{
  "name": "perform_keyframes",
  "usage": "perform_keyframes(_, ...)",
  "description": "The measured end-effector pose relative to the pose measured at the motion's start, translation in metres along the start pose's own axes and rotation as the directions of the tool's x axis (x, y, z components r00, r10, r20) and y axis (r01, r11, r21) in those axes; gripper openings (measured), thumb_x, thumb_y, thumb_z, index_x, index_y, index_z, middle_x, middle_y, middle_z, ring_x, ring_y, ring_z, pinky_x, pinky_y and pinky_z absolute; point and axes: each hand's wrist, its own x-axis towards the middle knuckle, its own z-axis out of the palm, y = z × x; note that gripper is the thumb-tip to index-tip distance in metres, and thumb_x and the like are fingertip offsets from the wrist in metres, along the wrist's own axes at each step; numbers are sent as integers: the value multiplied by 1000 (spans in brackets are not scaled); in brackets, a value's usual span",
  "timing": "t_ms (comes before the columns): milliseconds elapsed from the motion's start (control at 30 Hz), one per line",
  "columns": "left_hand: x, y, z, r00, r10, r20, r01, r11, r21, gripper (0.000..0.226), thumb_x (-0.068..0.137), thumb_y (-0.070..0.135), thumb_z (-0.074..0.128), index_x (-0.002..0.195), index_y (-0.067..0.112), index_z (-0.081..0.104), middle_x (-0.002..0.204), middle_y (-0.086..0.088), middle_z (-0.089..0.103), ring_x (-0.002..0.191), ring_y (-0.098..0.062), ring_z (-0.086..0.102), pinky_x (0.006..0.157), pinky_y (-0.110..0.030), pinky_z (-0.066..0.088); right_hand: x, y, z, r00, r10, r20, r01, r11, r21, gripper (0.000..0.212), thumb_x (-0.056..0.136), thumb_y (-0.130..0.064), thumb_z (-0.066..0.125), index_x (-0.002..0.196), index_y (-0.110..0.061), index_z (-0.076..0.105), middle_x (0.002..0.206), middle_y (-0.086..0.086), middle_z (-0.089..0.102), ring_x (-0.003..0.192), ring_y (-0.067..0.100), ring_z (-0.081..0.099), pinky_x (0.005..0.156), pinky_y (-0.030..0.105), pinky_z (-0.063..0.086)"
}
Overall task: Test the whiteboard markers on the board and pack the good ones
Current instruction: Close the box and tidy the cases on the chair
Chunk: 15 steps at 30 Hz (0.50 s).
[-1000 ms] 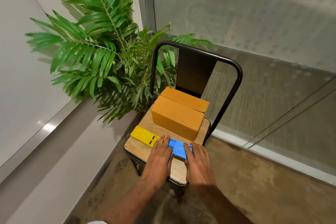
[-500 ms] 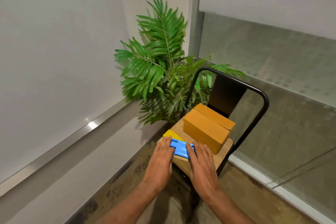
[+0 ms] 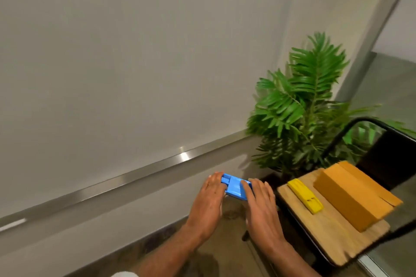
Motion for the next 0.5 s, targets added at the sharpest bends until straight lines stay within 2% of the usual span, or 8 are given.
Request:
perform_keyframes(67, -14, -23, -26, 999, -24, -36, 24, 1000, 15, 50, 99, 2, 61, 147, 11, 51, 159, -5, 41, 148, -20, 35, 124, -37, 21, 6, -34, 7, 999, -41, 4, 41, 999, 0, 88, 63, 9, 76, 144, -7, 47, 140, 15, 51, 136, 31, 43, 119, 52, 24)
perform_keyframes(133, -29, -41, -53, 995, -85, -45, 86, 996, 14, 56, 105, 7, 52, 157, 16, 35, 164, 3, 24, 153, -14, 18, 124, -28, 5, 12, -66, 13, 997, -78, 3, 78, 997, 12, 89, 63, 9, 77, 144, -8, 45, 140, 13, 51, 136, 30, 43, 120, 52, 21)
perform_keyframes(233, -49, -75, -81, 984, -168, -56, 170, 985, 31, 58, 109, 14, 44, 162, 22, 22, 168, 9, 11, 155, -11, 7, 122, -22, -1, 22, -110, 23, 990, -140, -1, 140, 989, 42, 86, 66, 7, 80, 143, -8, 46, 140, 15, 51, 135, 32, 45, 117, 57, 30)
perform_keyframes(333, -66, -104, -103, 958, -281, -55, 282, 960, -4, 52, 111, 22, 39, 161, 25, 25, 168, 14, 11, 157, -8, 8, 125, -20, 3, 33, -148, 33, 982, -190, 9, 189, 979, 72, 83, 67, 5, 83, 141, -8, 48, 139, 17, 53, 133, 34, 49, 113, 60, 35)
perform_keyframes(433, -79, -122, -124, 940, -330, -83, 335, 941, 43, 52, 109, 16, 44, 159, 22, 30, 169, 11, 14, 157, -10, 9, 127, -26, 7, 44, -178, 44, 968, -249, 27, 246, 966, 78, 85, 65, 4, 85, 140, -9, 48, 139, 17, 54, 134, 36, 49, 114, 59, 28)
perform_keyframes(500, -86, -131, -136, 920, -370, -126, 378, 924, 50, 55, 108, 15, 47, 160, 22, 28, 169, 9, 15, 157, -12, 9, 124, -22, 2, 52, -195, 54, 956, -291, 40, 288, 954, 80, 86, 64, 4, 85, 141, -9, 48, 141, 17, 53, 135, 37, 47, 113, 58, 24)
